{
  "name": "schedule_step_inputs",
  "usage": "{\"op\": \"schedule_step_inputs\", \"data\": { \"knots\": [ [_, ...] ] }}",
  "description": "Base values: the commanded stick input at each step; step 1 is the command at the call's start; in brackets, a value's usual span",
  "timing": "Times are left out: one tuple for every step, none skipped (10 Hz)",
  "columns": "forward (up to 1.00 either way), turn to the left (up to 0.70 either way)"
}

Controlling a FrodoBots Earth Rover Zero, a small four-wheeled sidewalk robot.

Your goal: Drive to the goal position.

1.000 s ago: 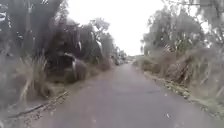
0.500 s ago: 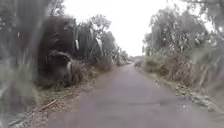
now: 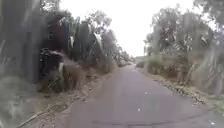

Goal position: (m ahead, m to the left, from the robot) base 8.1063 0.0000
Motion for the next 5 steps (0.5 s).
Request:
{"op": "schedule_step_inputs", "data": {
  "knots": [
    [1.0, -0.4],
    [1.0, -0.4],
    [1.0, -0.05],
    [1.0, -0.19],
    [1.0, -0.34]
  ]
}}
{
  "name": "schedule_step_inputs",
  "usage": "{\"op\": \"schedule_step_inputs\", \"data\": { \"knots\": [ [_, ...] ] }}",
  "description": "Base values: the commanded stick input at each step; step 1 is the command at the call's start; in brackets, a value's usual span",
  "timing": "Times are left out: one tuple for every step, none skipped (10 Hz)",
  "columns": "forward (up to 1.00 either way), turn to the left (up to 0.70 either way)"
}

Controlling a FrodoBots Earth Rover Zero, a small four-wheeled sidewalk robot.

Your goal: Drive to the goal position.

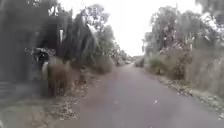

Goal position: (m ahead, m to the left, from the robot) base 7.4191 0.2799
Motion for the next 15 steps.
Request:
{"op": "schedule_step_inputs", "data": {
  "knots": [
    [1.0, -0.4],
    [1.0, -0.4],
    [1.0, -0.4],
    [1.0, -0.11],
    [1.0, -0.25],
    [1.0, -0.39],
    [1.0, -0.4],
    [1.0, -0.4],
    [1.0, -0.4],
    [1.0, -0.4],
    [1.0, -0.4],
    [1.0, 0.0],
    [1.0, 0.0],
    [1.0, 0.0],
    [1.0, 0.0]
  ]
}}
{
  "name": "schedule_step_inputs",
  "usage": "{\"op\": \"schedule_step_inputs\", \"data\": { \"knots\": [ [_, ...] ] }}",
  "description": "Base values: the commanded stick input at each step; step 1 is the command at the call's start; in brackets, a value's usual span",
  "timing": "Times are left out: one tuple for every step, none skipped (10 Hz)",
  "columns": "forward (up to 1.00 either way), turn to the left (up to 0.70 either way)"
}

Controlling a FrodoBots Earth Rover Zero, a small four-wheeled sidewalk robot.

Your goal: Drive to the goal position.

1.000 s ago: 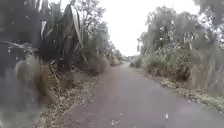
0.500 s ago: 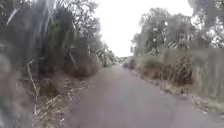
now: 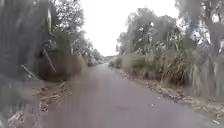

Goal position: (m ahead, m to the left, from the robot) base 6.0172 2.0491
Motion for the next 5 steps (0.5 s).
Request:
{"op": "schedule_step_inputs", "data": {
  "knots": [
    [1.0, 0.0],
    [1.0, 0.0],
    [1.0, 0.0],
    [1.0, 0.0],
    [1.0, 0.0]
  ]
}}
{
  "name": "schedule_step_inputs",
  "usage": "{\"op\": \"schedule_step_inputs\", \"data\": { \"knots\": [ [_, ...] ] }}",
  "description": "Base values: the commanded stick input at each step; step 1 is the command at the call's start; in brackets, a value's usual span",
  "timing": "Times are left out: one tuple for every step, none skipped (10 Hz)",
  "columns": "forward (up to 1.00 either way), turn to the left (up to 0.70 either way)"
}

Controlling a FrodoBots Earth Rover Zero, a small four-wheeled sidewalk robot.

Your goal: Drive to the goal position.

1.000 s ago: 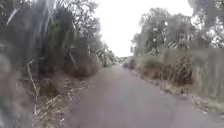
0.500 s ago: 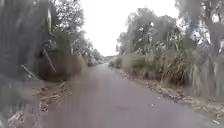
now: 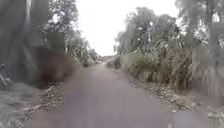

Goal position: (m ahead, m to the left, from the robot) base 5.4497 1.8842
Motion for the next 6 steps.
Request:
{"op": "schedule_step_inputs", "data": {
  "knots": [
    [1.0, 0.0],
    [1.0, 0.0],
    [1.0, 0.0],
    [1.0, 0.0],
    [1.0, 0.0],
    [1.0, 0.0]
  ]
}}
